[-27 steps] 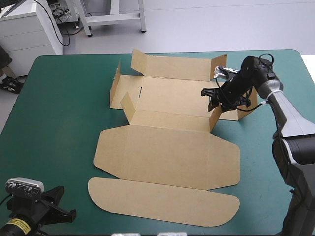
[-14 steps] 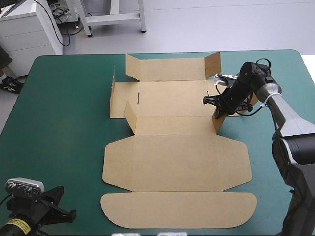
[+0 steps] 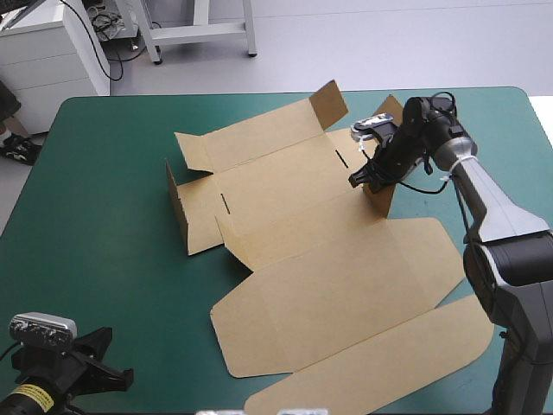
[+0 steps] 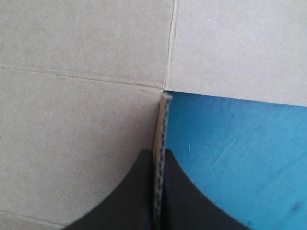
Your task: Fold the box
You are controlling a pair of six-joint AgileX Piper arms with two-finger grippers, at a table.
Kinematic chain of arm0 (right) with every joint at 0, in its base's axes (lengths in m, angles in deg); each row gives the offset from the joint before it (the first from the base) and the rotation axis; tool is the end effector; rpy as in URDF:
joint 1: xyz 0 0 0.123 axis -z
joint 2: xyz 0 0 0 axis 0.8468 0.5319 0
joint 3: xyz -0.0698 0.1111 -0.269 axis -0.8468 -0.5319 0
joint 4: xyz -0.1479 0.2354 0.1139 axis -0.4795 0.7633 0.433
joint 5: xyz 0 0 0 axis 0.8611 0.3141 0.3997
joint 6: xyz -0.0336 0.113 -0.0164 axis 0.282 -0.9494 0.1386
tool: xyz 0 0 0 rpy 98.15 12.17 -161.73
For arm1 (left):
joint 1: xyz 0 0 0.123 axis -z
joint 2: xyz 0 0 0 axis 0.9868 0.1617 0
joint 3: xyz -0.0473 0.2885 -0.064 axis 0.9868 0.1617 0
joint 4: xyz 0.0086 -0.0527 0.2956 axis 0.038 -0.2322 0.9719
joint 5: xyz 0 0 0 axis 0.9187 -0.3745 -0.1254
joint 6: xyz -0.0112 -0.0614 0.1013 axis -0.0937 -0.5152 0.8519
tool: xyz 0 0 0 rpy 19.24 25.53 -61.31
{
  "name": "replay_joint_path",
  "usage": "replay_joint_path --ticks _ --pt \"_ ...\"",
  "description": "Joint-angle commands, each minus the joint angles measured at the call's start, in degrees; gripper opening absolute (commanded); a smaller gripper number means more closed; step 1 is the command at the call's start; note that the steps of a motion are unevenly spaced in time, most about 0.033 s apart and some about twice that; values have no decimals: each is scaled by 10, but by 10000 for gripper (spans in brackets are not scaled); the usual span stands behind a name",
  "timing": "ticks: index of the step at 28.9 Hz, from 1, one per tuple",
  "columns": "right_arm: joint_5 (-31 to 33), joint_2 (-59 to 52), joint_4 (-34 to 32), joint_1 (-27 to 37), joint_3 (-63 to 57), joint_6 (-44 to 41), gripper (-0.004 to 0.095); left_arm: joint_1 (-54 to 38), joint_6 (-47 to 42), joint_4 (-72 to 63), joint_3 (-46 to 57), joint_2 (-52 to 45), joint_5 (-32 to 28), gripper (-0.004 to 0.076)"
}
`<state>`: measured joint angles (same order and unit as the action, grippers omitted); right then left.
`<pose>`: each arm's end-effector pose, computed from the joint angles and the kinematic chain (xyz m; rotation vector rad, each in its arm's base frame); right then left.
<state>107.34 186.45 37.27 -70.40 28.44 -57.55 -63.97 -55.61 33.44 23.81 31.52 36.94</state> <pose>0.4772 0.1279 0.2616 -0.7654 2.7375 0.2395 0.0849 -0.0234 0.2770 0.1858 2.1835 -0.2096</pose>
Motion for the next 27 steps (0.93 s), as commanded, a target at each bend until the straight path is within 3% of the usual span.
replay_joint_path --ticks 1,10,22,27 --pt "14 -14 -28 -32 66 49 -19 1 -5 -3 -18 9 -32 -8" --pt "9 43 -19 -110 151 182 -19 1 -4 -4 -18 9 -32 -8" --pt "-78 58 -13 -191 212 358 -20 1 -4 -4 -18 9 -32 -8" --pt "-95 58 44 -210 212 423 -20 1 -4 -4 -18 9 -32 -8"
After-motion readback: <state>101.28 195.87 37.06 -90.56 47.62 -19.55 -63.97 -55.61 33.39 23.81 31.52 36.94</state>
